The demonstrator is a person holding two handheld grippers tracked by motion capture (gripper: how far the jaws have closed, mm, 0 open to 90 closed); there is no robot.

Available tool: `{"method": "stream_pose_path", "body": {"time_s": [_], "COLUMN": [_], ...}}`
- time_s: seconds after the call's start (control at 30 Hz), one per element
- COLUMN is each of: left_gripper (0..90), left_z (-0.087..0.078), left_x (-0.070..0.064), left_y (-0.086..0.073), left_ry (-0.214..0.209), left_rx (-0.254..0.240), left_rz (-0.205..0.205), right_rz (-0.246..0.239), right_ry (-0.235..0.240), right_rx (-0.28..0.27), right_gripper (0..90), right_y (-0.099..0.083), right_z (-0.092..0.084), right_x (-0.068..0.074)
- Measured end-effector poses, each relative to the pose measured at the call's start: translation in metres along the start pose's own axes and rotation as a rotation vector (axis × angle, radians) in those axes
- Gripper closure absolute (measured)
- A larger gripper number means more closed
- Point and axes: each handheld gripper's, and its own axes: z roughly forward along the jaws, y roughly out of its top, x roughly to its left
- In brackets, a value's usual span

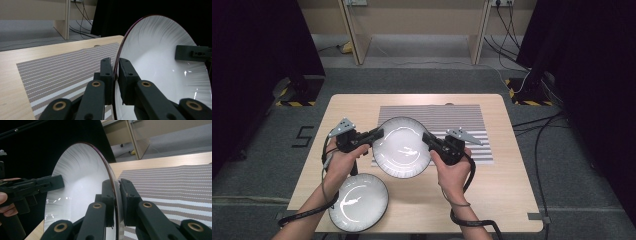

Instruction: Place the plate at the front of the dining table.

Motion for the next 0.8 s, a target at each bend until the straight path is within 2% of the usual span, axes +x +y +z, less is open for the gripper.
{"method": "stream_pose_path", "body": {"time_s": [0.3, 0.8], "left_gripper": [81.8, 81.7], "left_z": [0.009, 0.023], "left_x": [-0.002, -0.004], "left_y": [0.004, 0.012], "left_ry": [-0.006, -0.018], "left_rx": [0.002, 0.007], "left_rz": [0.016, 0.018], "right_rz": [0.005, 0.005], "right_ry": [-0.014, -0.029], "right_rx": [-0.011, -0.023], "right_gripper": [82.4, 82.4], "right_y": [0.004, 0.011], "right_z": [-0.003, -0.005], "right_x": [-0.007, -0.015]}}
